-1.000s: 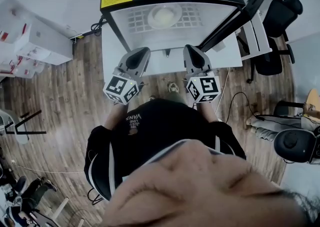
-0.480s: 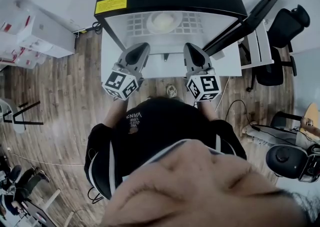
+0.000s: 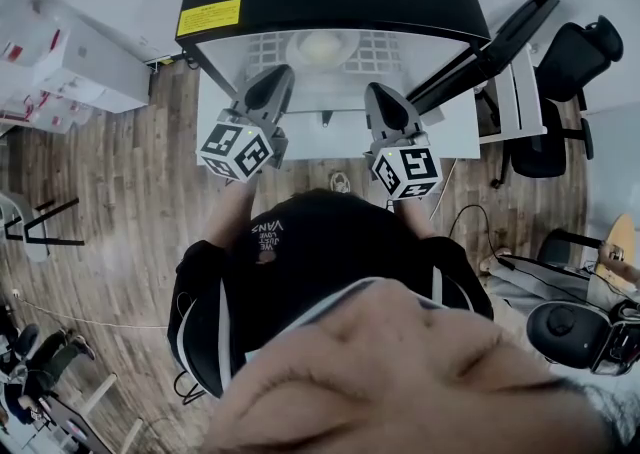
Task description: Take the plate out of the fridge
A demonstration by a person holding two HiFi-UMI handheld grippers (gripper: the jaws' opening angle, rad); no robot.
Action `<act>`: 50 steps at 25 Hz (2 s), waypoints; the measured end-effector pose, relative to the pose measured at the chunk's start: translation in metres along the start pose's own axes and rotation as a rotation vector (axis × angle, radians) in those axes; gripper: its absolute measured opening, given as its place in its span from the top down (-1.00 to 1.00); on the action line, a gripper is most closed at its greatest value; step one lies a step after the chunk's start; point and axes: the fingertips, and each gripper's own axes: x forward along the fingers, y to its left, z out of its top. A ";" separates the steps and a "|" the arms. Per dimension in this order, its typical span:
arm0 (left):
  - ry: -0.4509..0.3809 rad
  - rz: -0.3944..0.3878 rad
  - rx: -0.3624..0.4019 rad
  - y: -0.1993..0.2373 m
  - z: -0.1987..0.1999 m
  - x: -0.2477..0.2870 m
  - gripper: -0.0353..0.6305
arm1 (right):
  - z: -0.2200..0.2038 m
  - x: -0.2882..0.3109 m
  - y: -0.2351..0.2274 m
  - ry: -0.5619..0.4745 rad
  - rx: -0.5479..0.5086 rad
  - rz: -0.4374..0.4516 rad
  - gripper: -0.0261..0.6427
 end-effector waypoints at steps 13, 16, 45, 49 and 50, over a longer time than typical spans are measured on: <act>0.052 0.095 -0.233 0.027 -0.012 0.021 0.82 | -0.001 0.008 -0.014 0.001 0.021 0.025 0.89; 0.074 0.112 -0.305 0.033 -0.021 0.023 0.82 | -0.002 0.009 -0.016 0.003 0.026 0.027 0.89; 0.168 0.154 -0.793 0.057 -0.069 0.035 0.38 | -0.011 0.021 -0.035 0.020 0.071 0.043 0.89; 0.172 0.140 -0.842 0.057 -0.071 0.038 0.35 | -0.010 0.022 -0.036 0.012 0.077 0.050 0.89; 0.172 0.136 -0.852 0.057 -0.071 0.039 0.35 | -0.010 0.023 -0.036 0.010 0.078 0.050 0.89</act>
